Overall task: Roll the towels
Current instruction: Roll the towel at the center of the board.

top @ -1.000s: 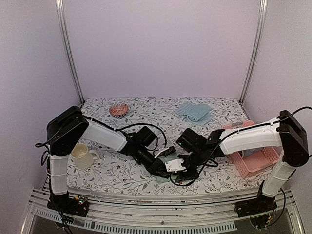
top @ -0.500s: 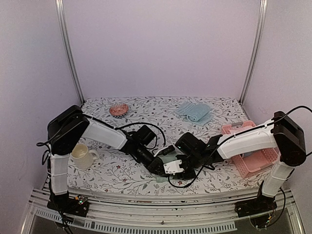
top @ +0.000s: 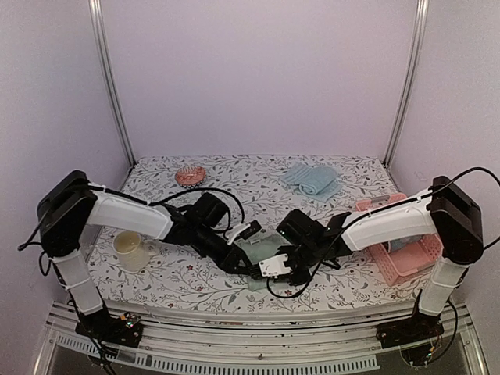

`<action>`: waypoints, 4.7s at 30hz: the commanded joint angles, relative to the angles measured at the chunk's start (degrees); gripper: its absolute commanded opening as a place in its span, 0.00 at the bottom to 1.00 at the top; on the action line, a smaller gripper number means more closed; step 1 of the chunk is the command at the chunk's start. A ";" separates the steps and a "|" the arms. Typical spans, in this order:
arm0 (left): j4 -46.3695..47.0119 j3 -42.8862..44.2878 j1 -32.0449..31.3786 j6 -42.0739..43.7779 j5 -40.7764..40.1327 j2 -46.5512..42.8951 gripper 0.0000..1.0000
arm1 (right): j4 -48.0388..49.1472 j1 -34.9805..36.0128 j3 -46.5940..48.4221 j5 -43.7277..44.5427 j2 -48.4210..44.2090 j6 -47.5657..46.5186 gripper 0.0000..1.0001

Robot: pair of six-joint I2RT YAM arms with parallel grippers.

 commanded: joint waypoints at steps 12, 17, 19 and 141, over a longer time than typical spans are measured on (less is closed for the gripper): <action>18.57 -23.87 -22.39 9.34 -55.14 -36.27 0.34 | -48.20 -9.70 27.95 -28.55 26.50 -0.81 0.03; 15.34 -19.60 -25.12 16.94 -51.63 -27.33 0.36 | -53.78 -11.93 34.05 -31.70 32.12 -2.73 0.03; 11.76 -15.47 -25.94 19.30 -51.82 -21.19 0.38 | -55.04 -12.45 35.55 -33.49 34.82 -3.42 0.04; 8.21 -5.29 -28.39 25.08 -58.88 -2.02 0.23 | -46.46 -11.24 28.90 -33.25 22.22 0.89 0.31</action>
